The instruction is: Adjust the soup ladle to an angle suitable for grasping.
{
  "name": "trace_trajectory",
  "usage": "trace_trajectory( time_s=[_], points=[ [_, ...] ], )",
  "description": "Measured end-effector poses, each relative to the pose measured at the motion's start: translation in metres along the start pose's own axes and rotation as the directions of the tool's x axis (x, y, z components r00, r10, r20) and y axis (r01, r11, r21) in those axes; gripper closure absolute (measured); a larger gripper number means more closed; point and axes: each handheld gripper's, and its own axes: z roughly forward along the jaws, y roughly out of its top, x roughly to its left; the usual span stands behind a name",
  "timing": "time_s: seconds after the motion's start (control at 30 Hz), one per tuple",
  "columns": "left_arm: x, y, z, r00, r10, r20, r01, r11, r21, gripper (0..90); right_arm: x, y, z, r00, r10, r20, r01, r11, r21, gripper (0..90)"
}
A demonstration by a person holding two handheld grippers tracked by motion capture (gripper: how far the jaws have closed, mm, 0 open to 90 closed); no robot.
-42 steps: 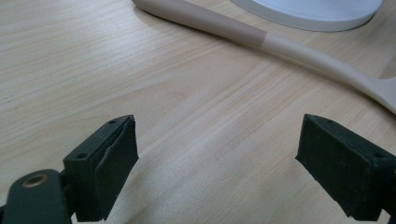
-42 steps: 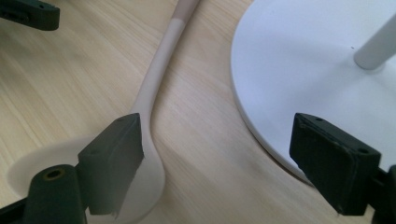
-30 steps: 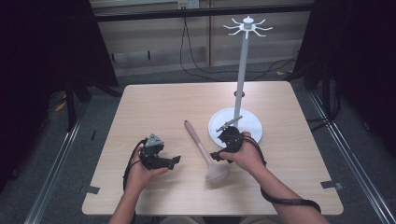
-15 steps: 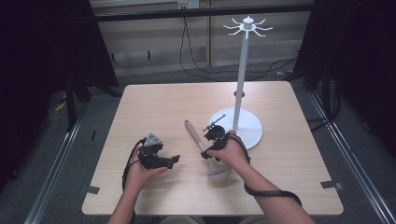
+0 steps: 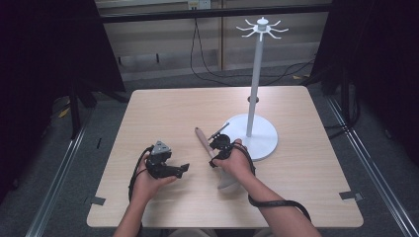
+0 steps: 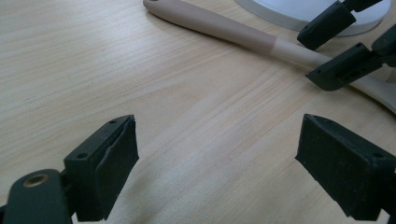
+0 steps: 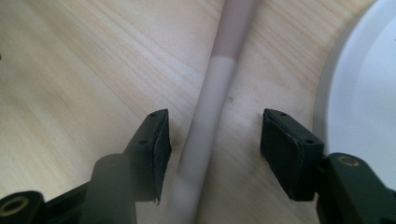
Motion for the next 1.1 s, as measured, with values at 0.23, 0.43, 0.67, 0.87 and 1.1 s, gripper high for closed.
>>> trace_trajectory(
  time_s=[0.23,0.43,0.67,0.87,1.1],
  points=[
    [0.0,0.001,0.0,0.9999,0.011,0.001,-0.011,0.9999,0.005,12.3,0.004,0.009,0.001,0.9991,0.023,0.035,-0.024,0.999,0.032,72.4],
    [-0.001,0.001,0.0,1.0,0.002,0.0,-0.002,1.0,-0.005,12.4,-0.001,0.007,0.001,0.9958,0.088,0.028,-0.088,0.996,0.007,76.4],
    [-0.001,0.002,0.0,0.9999,0.011,0.0,-0.011,0.9999,-0.001,12.4,-0.003,0.007,0.001,0.9939,0.111,0.001,-0.111,0.994,0.015,77.5],
    [-0.004,0.001,0.002,0.9999,0.01,0.004,-0.01,1.0,-0.001,12.5,-0.005,0.009,0.003,0.9925,0.122,-0.004,-0.122,0.992,-0.012,72.8],
    [-0.003,0.001,0.003,1.0,0.009,0.004,-0.009,1.0,0.002,12.6,-0.001,0.018,0.008,0.9936,0.101,0.05,-0.1,0.995,-0.025,73.9]
  ],
)
